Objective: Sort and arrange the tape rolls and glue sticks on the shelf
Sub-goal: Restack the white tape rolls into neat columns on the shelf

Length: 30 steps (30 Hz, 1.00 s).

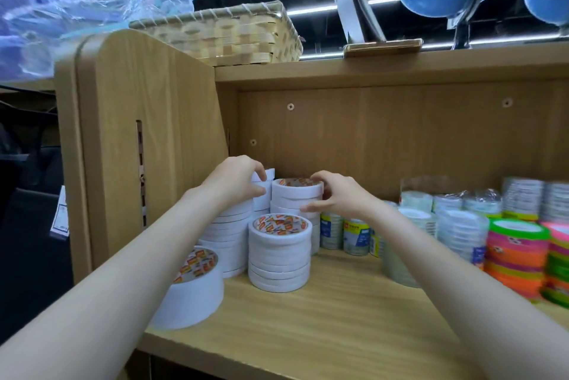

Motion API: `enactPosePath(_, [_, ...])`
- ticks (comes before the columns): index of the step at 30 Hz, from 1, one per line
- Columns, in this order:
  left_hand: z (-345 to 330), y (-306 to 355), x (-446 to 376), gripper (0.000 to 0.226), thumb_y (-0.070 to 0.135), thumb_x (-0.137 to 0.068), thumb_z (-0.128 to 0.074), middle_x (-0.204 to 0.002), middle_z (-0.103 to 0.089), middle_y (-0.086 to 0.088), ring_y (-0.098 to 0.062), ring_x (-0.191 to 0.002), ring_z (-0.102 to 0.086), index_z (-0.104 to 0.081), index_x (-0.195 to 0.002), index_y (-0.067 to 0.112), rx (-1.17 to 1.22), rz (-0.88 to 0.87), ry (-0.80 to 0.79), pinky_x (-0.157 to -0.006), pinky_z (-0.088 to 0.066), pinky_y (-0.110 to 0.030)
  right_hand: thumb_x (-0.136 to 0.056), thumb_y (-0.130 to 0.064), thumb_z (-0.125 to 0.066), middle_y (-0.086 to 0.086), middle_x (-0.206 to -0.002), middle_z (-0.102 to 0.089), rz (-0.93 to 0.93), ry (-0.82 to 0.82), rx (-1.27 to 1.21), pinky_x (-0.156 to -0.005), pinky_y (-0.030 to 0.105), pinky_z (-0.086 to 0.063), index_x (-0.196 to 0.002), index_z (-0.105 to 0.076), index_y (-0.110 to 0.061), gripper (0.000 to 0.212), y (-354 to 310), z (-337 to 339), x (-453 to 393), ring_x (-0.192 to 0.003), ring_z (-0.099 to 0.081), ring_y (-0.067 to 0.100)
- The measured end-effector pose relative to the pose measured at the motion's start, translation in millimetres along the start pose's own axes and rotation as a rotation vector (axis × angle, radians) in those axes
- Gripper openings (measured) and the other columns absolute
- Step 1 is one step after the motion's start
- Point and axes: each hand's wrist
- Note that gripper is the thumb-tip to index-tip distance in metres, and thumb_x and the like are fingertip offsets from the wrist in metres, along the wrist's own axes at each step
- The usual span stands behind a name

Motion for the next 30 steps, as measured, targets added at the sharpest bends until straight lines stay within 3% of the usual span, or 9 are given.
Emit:
enactPosePath(2, [0,1,1,0.028,0.026,-0.089,-0.060,-0.134,-0.050,-0.007,-0.024,-0.123,-0.046,-0.061,-0.115,0.017,0.013,-0.009,-0.004,-0.089,-0.038,-0.029,-0.075,-0.042,-0.074,0.004,-0.137,-0.049,-0.003,0.050,-0.033,-0.099,0.030,-0.039,-0.136,-0.042,-0.016,0.073,1,10,2,-0.124,-0.046,0.021])
enactPosePath(6, [0,2,4,0.023,0.029,-0.090,-0.059,-0.134,-0.048,-0.006,-0.024,-0.123,-0.045,-0.065,-0.110,0.020,0.002,-0.058,-0.024,-0.094,-0.036,-0.031,-0.073,-0.034,-0.077,0.005,-0.129,-0.054,0.010,0.023,0.045,-0.091,0.026,-0.039,-0.129,-0.049,-0.016,0.065,-5,7,1,-0.119,-0.047,0.019])
enactPosePath(11, [-5,3,8,0.015,0.028,-0.091,-0.058,-0.140,-0.038,-0.008,-0.029,-0.127,-0.036,-0.070,-0.099,0.023,-0.036,-0.055,-0.084,-0.102,-0.033,-0.038,-0.070,-0.032,-0.079,0.007,-0.127,-0.053,-0.003,0.067,0.022,-0.093,0.031,-0.042,-0.130,-0.046,-0.015,0.071,-8,-2,3,-0.117,-0.047,0.021])
enactPosePath(20, [-9,1,11,0.024,0.024,-0.093,-0.052,-0.145,-0.035,-0.007,-0.030,-0.130,-0.034,-0.064,-0.114,0.024,-0.025,-0.043,-0.065,-0.106,-0.032,-0.041,-0.067,-0.030,-0.082,0.009,-0.125,-0.053,-0.005,0.107,-0.009,-0.090,0.033,-0.046,-0.131,-0.044,-0.016,0.075,-9,-7,7,-0.109,-0.053,0.023])
enactPosePath(23, [-8,-3,15,0.035,0.019,-0.092,-0.052,-0.141,-0.040,-0.006,-0.026,-0.126,-0.041,-0.055,-0.126,0.019,0.049,-0.036,-0.006,-0.103,-0.035,-0.036,-0.073,-0.033,-0.078,0.006,-0.120,-0.058,-0.039,0.120,-0.140,-0.093,0.032,-0.047,-0.123,-0.054,-0.016,0.058,-9,-4,9,-0.109,-0.055,0.020])
enactPosePath(26, [-2,-10,18,0.039,0.015,-0.090,-0.052,-0.131,-0.050,-0.009,-0.025,-0.119,-0.046,-0.049,-0.129,0.014,0.083,0.037,0.086,-0.095,-0.037,-0.033,-0.076,-0.035,-0.075,0.007,-0.105,-0.065,-0.081,0.182,-0.252,-0.086,0.034,-0.051,-0.100,-0.068,-0.015,0.031,-13,-3,5,-0.097,-0.060,0.021])
enactPosePath(30, [1,-20,23,0.038,0.017,-0.091,-0.053,-0.130,-0.053,-0.009,-0.024,-0.117,-0.049,-0.050,-0.128,0.012,0.075,0.111,0.086,-0.090,-0.039,-0.030,-0.076,-0.034,-0.075,0.007,-0.100,-0.063,-0.107,0.168,-0.215,-0.081,0.029,-0.047,-0.097,-0.071,-0.011,0.031,-18,-3,3,-0.100,-0.059,0.022])
Point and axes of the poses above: each hand's wrist, its own x-axis away from the middle knuckle, its own z-axis out of the back of the hand, y = z × x
